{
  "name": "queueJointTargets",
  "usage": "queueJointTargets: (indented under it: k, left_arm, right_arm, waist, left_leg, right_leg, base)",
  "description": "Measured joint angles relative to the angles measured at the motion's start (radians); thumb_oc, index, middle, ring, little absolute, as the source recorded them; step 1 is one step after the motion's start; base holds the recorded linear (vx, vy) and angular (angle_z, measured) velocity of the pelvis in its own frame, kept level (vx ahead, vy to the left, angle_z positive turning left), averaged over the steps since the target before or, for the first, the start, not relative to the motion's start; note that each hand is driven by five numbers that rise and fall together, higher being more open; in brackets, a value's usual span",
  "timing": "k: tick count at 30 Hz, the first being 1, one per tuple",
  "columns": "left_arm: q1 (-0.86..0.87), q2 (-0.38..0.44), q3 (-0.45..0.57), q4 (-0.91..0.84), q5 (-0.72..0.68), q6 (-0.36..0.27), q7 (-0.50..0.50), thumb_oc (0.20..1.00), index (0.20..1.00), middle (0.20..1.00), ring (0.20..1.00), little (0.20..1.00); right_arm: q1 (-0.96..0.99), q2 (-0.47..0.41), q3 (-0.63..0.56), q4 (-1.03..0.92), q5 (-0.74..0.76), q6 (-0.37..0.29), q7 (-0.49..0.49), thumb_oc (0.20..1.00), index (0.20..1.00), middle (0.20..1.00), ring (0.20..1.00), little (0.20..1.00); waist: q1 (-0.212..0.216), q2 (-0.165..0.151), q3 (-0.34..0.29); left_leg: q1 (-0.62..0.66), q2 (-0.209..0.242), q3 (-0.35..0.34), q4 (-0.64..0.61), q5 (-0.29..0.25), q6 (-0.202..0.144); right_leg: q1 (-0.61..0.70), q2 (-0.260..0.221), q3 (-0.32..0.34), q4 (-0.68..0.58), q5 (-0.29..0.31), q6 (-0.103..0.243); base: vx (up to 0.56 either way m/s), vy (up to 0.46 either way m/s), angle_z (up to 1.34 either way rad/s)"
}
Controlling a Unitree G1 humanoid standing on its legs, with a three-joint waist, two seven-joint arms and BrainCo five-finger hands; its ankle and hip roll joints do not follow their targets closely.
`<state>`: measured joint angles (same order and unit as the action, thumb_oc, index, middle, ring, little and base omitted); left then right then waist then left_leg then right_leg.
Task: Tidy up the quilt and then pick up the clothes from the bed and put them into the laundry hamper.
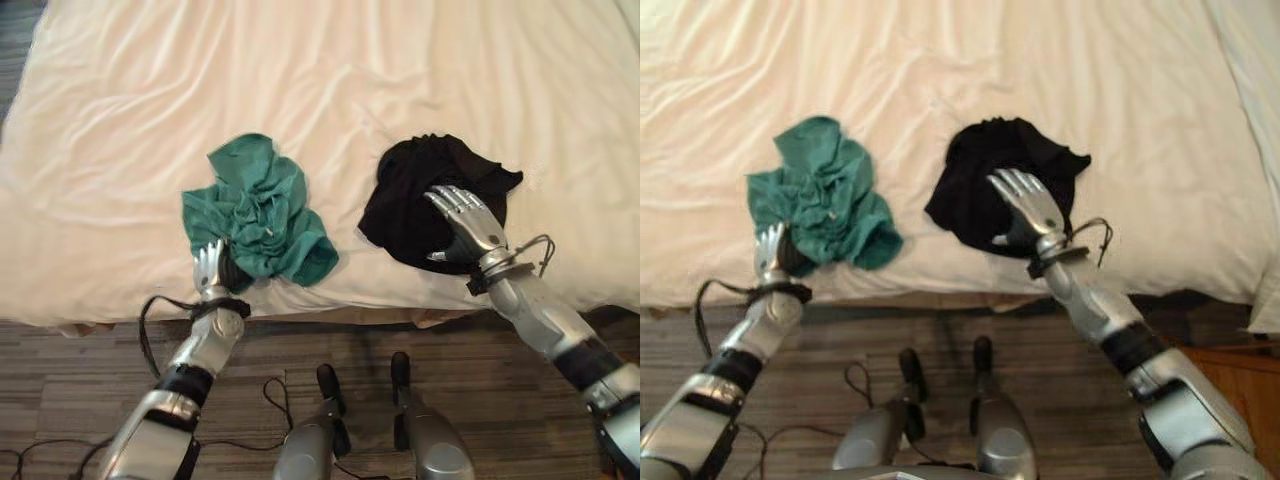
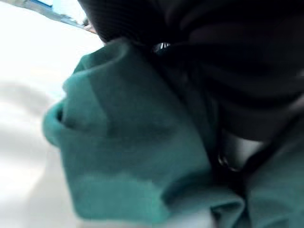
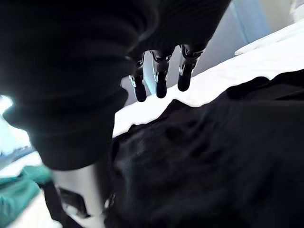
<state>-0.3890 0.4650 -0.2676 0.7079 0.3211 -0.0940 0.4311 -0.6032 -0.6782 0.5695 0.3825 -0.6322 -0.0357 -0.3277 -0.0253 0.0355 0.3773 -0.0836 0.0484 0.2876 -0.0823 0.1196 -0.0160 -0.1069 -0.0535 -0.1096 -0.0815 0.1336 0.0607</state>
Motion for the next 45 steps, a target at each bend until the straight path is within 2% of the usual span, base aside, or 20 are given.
queueJointTargets:
  k: [3, 4, 5, 6, 10, 11, 16, 17, 18, 20, 21, 23, 24, 25, 26, 28, 33, 37, 41, 45]
  left_arm:
    - [0.103, -0.059, -0.004, 0.01, -0.057, -0.048, -0.045, 0.2, 0.2, 0.2, 0.2, 0.2]
    - [0.158, -0.075, -0.02, 0.021, -0.085, -0.048, -0.077, 0.2, 0.2, 0.2, 0.2, 0.2]
    - [0.229, -0.087, -0.033, 0.022, -0.095, -0.049, -0.102, 0.2, 0.2, 0.2, 0.2, 0.2]
    - [0.262, -0.093, -0.053, 0.023, -0.108, -0.048, -0.122, 0.2, 0.2, 0.2, 0.2, 0.2]
    - [0.407, -0.113, -0.101, 0.075, -0.123, -0.026, -0.178, 0.2, 0.2, 0.2, 0.2, 0.2]
    - [0.429, -0.118, -0.112, 0.074, -0.123, -0.026, -0.2, 0.2, 0.2, 0.2, 0.2, 0.2]
    - [0.471, -0.12, -0.116, 0.051, -0.134, -0.017, -0.241, 0.2, 0.2, 0.2, 0.2, 0.2]
    - [0.467, -0.12, -0.112, 0.053, -0.135, -0.014, -0.243, 0.2, 0.2, 0.2, 0.2, 0.2]
    - [0.455, -0.131, -0.093, 0.085, -0.134, -0.007, -0.242, 0.2, 0.2, 0.2, 0.2, 0.2]
    - [0.447, -0.142, -0.074, 0.105, -0.126, 0.001, -0.241, 0.2, 0.2, 0.2, 0.2, 0.2]
    - [0.447, -0.15, -0.046, 0.132, -0.119, 0.016, -0.236, 0.2, 0.2, 0.2, 0.2, 0.2]
    - [0.447, -0.149, -0.035, 0.162, -0.108, 0.025, -0.234, 0.2, 0.2, 0.2, 0.2, 0.2]
    - [0.46, -0.149, -0.026, 0.177, -0.104, 0.041, -0.234, 0.2, 0.2, 0.2, 0.2, 0.2]
    - [0.466, -0.149, -0.02, 0.182, -0.102, 0.051, -0.235, 0.2, 0.2, 0.2, 0.2, 0.2]
    - [0.472, -0.149, -0.018, 0.191, -0.102, 0.051, -0.235, 0.2, 0.2, 0.2, 0.2, 0.2]
    - [0.451, -0.151, -0.002, 0.215, -0.102, 0.053, -0.239, 0.2, 0.2, 0.2, 0.2, 0.2]
    - [0.405, -0.203, 0.09, 0.313, -0.129, 0.057, -0.245, 0.2, 0.2, 0.2, 0.2, 0.2]
    - [0.406, -0.24, 0.075, 0.312, -0.163, 0.058, -0.245, 0.2, 0.2, 0.2, 0.2, 0.2]
    - [0.423, -0.269, 0.073, 0.312, -0.24, 0.056, -0.228, 0.2, 0.2, 0.2, 0.2, 0.2]
    - [0.424, -0.274, 0.084, 0.337, -0.283, 0.039, -0.21, 0.2, 0.2, 0.2, 0.2, 0.2]
  right_arm:
    - [-0.109, 0.012, 0.053, 0.21, -0.001, 0.014, 0.007, 1.0, 1.0, 1.0, 1.0, 1.0]
    - [-0.127, 0.021, 0.057, 0.26, -0.001, 0.016, 0.005, 0.752, 0.752, 0.752, 0.752, 0.752]
    - [-0.167, 0.045, 0.07, 0.359, 0.0, 0.004, 0.002, 0.266, 0.266, 0.266, 0.266, 0.266]
    - [-0.18, 0.052, 0.062, 0.397, 0.003, 0.003, -0.001, 0.2, 0.2, 0.2, 0.2, 0.2]
    - [-0.245, 0.077, 0.033, 0.525, 0.01, -0.011, -0.022, 0.2, 0.2, 0.2, 0.2, 0.2]
    - [-0.264, 0.092, -0.045, 0.591, 0.055, -0.011, -0.022, 0.2, 0.2, 0.2, 0.2, 0.2]
    - [-0.165, 0.109, -0.175, 0.575, 0.179, -0.004, -0.018, 0.2, 0.2, 0.2, 0.2, 0.2]
    - [-0.128, 0.109, -0.211, 0.539, 0.192, -0.004, -0.015, 0.2, 0.2, 0.2, 0.2, 0.2]
    - [-0.015, 0.125, -0.318, 0.439, 0.251, -0.012, -0.013, 0.2, 0.2, 0.2, 0.2, 0.2]
    - [0.1, 0.14, -0.37, 0.349, 0.294, -0.013, 0.003, 0.2, 0.2, 0.2, 0.2, 0.2]
    - [0.252, 0.187, -0.444, 0.23, 0.338, -0.02, 0.012, 0.2, 0.2, 0.2, 0.2, 0.2]
    - [0.385, 0.233, -0.484, 0.188, 0.381, -0.035, 0.029, 0.2, 0.2, 0.2, 0.2, 0.2]
    - [0.501, 0.295, -0.537, 0.144, 0.454, -0.051, 0.048, 0.2, 0.2, 0.2, 0.2, 0.2]
    - [0.585, 0.31, -0.523, 0.169, 0.518, -0.047, 0.062, 0.2, 0.2, 0.2, 0.2, 0.2]
    - [0.612, 0.312, -0.519, 0.194, 0.537, -0.043, 0.079, 0.2, 0.2, 0.2, 0.2, 0.2]
    - [0.725, 0.319, -0.52, 0.267, 0.609, -0.005, 0.114, 0.2, 0.2, 0.2, 0.2, 0.2]
    - [0.817, 0.336, -0.422, 0.405, 0.634, 0.027, 0.164, 0.2, 0.2, 0.2, 0.2, 0.2]
    - [0.764, 0.381, -0.296, 0.47, 0.611, 0.034, 0.181, 0.2, 0.2, 0.2, 0.2, 0.2]
    - [0.66, 0.408, -0.298, 0.548, 0.595, 0.028, 0.157, 0.2, 0.2, 0.2, 0.2, 0.2]
    - [0.548, 0.404, -0.284, 0.707, 0.59, 0.035, 0.153, 0.2, 0.2, 0.2, 0.2, 0.2]
  waist:
    - [0.021, 0.048, -0.001]
    - [0.034, 0.072, -0.003]
    - [0.032, 0.086, -0.005]
    - [0.03, 0.093, -0.007]
    - [0.04, 0.108, -0.017]
    - [0.059, 0.118, -0.025]
    - [0.069, 0.13, -0.061]
    - [0.067, 0.125, -0.067]
    - [0.067, 0.115, -0.078]
    - [0.053, 0.095, -0.091]
    - [0.047, 0.066, -0.108]
    - [0.011, 0.032, -0.119]
    - [-0.01, 0.009, -0.137]
    - [-0.04, -0.019, -0.155]
    - [-0.047, -0.023, -0.164]
    - [-0.093, -0.044, -0.175]
    - [-0.132, -0.044, -0.178]
    - [-0.109, -0.036, -0.202]
    - [-0.077, -0.015, -0.226]
    - [0.009, 0.015, -0.227]
  left_leg:
    - [-0.002, -0.008, -0.012, 0.0, 0.001, 0.0]
    - [-0.01, -0.012, -0.025, 0.0, 0.002, 0.002]
    - [-0.016, -0.015, -0.029, 0.0, 0.003, 0.003]
    - [-0.02, -0.016, -0.03, 0.0, 0.003, 0.003]
    - [-0.036, -0.019, -0.056, 0.0, 0.014, -0.001]
    - [-0.039, -0.02, -0.07, 0.0, 0.012, -0.005]
    - [-0.036, -0.027, -0.085, -0.005, 0.01, -0.006]
    - [-0.034, -0.028, -0.085, -0.003, 0.01, -0.005]
    - [-0.023, -0.027, -0.085, -0.002, 0.015, 0.001]
    - [-0.008, -0.027, -0.08, 0.0, 0.005, -0.011]
    - [0.013, -0.027, -0.071, 0.0, 0.01, -0.003]
    - [0.04, -0.023, -0.051, 0.0, -0.003, -0.008]
    - [0.066, -0.02, -0.035, -0.002, -0.015, -0.004]
    - [0.088, -0.016, -0.007, -0.001, -0.029, -0.01]
    - [0.093, -0.014, 0.004, -0.006, -0.033, -0.008]
    - [0.107, -0.011, 0.037, -0.007, -0.045, -0.007]
    - [0.157, 0.003, 0.092, -0.007, -0.065, -0.011]
    - [0.157, 0.015, 0.083, -0.007, -0.069, -0.002]
    - [0.15, 0.015, 0.047, -0.007, -0.061, 0.004]
    - [0.1, 0.007, -0.054, -0.006, -0.033, 0.004]
  right_leg:
    - [0.002, -0.01, -0.011, 0.0, -0.005, 0.006]
    - [0.002, -0.015, -0.024, 0.0, -0.005, 0.006]
    - [-0.002, -0.018, -0.029, -0.001, -0.005, 0.006]
    - [-0.006, -0.019, -0.03, -0.001, -0.005, 0.006]
    - [-0.01, -0.022, -0.056, 0.0, -0.004, 0.004]
    - [-0.006, -0.022, -0.064, 0.0, -0.008, 0.003]
    - [0.008, -0.029, -0.081, 0.0, -0.009, 0.004]
    - [0.009, -0.03, -0.081, 0.0, -0.009, 0.004]
    - [0.023, -0.03, -0.086, 0.0, -0.006, 0.0]
    - [0.032, -0.029, -0.079, 0.0, -0.01, 0.003]
    - [0.05, -0.029, -0.072, 0.0, -0.015, 0.001]
    - [0.064, -0.026, -0.057, 0.0, -0.024, 0.005]
    - [0.087, -0.024, -0.043, -0.001, -0.034, 0.008]
    - [0.09, -0.021, -0.013, -0.004, -0.036, 0.008]
    - [0.095, -0.02, -0.004, -0.005, -0.036, 0.009]
    - [0.092, -0.016, 0.029, -0.005, -0.038, 0.008]
    - [0.112, -0.004, 0.06, -0.006, -0.033, 0.014]
    - [0.114, 0.009, 0.057, -0.005, -0.034, 0.008]
    - [0.126, 0.009, 0.029, -0.005, -0.04, 0.0]
    - [0.129, 0.003, -0.065, 0.0, -0.044, -0.008]
  base:
    - [-0.02, 0.01, 0.17]
    - [-0.02, 0.01, 0.25]
    - [-0.01, 0.005, 0.19]
    - [0.0, 0.002, 0.09]
    - [0.01, -0.008, 0.23]
    - [0.02, 0.0, 0.29]
    - [0.05, 0.006, 0.15]
    - [0.08, 0.012, 0.06]
    - [0.09, 0.013, 0.01]
    - [0.1, 0.021, -0.08]
    - [0.1, 0.038, -0.22]
    - [0.11, 0.05, -0.28]
    - [0.07, 0.04, -0.55]
    - [0.06, 0.038, -0.62]
    - [0.05, 0.024, -0.62]
    - [0.05, 0.016, -0.47]
    - [0.03, -0.011, -0.44]
    - [0.01, -0.058, 0.04]
    - [-0.03, -0.059, 0.28]
    - [-0.07, -0.044, 0.7]
